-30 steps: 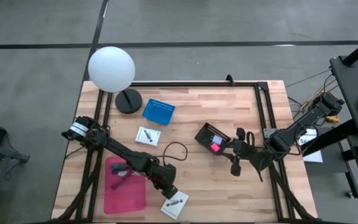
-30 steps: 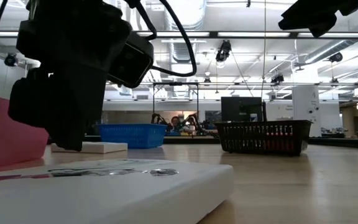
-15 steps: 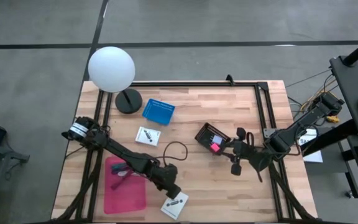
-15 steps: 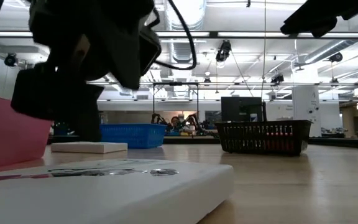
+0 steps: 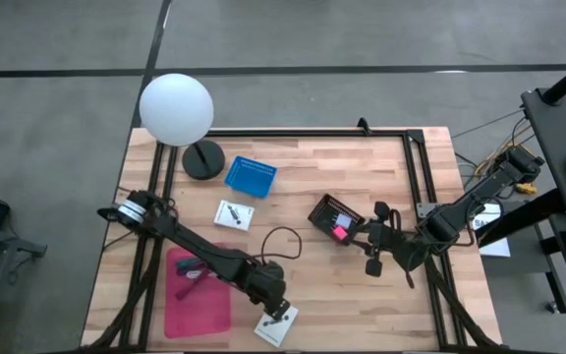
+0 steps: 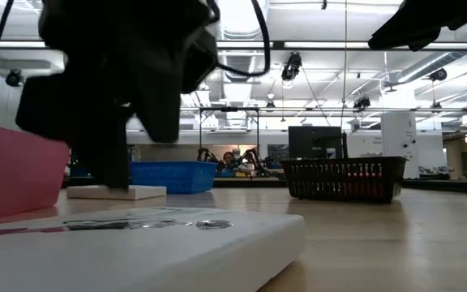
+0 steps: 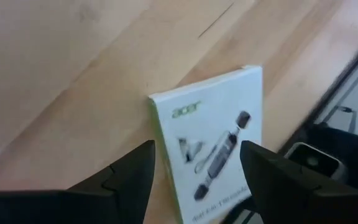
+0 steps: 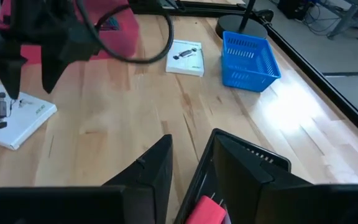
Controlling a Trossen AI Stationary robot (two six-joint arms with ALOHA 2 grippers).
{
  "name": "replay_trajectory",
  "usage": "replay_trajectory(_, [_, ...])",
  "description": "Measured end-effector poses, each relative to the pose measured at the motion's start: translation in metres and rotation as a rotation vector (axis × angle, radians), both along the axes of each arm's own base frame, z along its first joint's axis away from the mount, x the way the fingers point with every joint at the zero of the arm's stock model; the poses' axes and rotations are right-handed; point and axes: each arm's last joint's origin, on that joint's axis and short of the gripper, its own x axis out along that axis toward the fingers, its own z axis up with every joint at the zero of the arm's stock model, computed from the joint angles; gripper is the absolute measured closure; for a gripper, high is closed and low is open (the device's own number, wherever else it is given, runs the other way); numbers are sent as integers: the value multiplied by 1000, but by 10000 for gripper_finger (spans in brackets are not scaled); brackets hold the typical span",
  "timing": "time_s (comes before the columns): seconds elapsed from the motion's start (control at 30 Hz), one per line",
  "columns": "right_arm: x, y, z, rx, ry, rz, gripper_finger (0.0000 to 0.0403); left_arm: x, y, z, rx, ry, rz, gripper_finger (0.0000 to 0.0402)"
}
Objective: Pick and place items into bin
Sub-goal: Put the bottom white card reader box into the blue bin
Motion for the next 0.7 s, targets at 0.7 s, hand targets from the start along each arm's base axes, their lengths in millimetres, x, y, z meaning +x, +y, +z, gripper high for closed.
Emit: replay_trajectory(0.7, [0,0,-1,-1,4,-2,310,-6,-7,-20,40,89,-49,181])
